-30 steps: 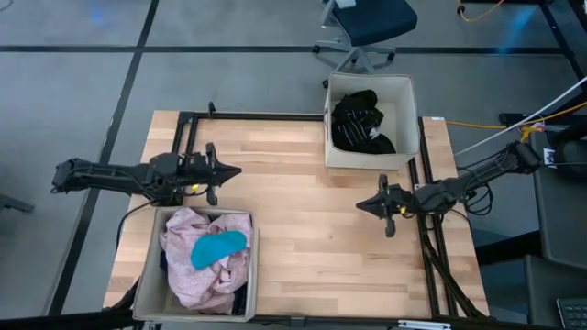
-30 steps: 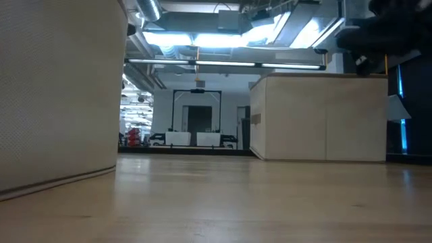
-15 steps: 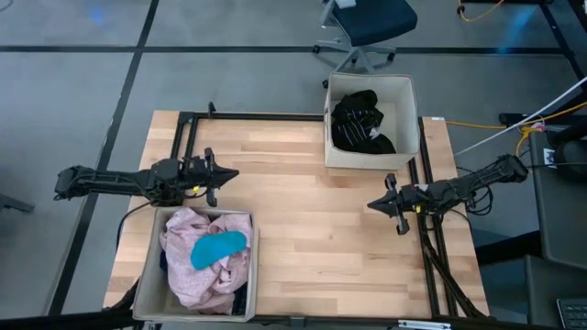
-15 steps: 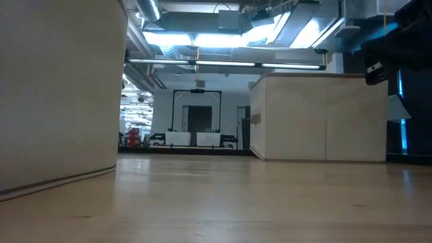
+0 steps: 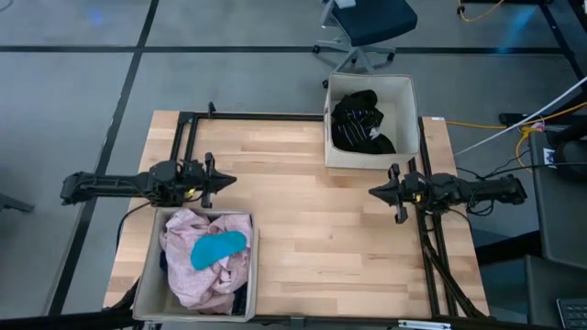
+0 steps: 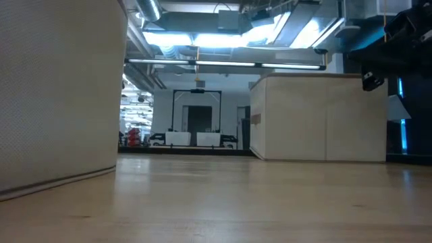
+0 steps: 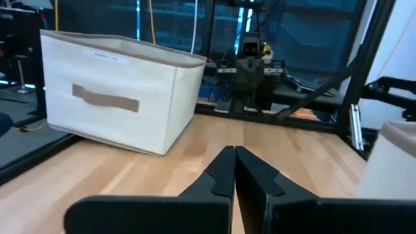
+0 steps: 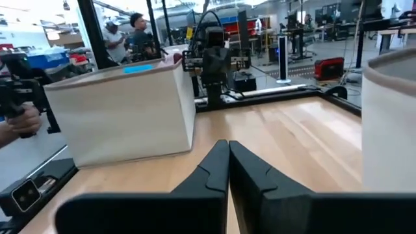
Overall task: Sort clothes
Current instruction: Return to Home Position
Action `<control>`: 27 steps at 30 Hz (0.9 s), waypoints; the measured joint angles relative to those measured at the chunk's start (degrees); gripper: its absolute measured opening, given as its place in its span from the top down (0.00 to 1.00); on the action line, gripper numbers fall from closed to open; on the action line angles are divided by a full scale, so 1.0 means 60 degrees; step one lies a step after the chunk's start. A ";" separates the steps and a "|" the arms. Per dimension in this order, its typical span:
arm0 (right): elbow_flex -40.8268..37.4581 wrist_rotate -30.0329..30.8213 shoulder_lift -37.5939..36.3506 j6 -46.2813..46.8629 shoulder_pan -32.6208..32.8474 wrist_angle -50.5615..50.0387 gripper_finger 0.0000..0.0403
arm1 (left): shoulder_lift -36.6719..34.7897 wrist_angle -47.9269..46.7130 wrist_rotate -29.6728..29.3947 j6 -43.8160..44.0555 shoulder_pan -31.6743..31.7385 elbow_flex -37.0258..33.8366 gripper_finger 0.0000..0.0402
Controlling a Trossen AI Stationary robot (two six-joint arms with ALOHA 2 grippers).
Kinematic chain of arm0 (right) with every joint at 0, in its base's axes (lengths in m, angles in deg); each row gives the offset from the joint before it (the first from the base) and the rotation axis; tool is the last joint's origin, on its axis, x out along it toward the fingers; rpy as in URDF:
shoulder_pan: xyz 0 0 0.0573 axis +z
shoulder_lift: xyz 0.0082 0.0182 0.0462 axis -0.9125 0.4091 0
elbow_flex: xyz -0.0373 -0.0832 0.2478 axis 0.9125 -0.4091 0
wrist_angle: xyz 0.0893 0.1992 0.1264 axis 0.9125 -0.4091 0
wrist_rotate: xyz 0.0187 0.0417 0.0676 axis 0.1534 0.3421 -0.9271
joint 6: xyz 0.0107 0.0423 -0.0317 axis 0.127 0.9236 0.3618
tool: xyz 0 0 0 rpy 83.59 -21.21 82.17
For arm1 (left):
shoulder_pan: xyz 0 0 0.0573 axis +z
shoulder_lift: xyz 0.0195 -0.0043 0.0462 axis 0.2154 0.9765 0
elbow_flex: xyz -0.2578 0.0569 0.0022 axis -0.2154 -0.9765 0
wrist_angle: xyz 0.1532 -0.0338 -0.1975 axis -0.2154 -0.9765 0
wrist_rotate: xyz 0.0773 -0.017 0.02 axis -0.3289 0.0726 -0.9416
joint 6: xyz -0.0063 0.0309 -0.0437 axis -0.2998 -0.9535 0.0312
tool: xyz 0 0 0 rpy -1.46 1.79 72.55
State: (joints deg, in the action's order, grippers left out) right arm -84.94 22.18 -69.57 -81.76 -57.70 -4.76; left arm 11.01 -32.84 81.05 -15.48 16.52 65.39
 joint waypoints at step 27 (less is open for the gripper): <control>-0.0015 -0.0027 0.0442 -0.0313 0.0013 -0.0073 0.97 | -0.0233 -0.1946 -0.0021 -0.0250 -0.0011 0.0000 0.99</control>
State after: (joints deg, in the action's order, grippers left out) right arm -85.02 22.02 -66.92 -83.63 -57.62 -5.19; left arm 9.62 -44.52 80.92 -16.98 16.45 65.39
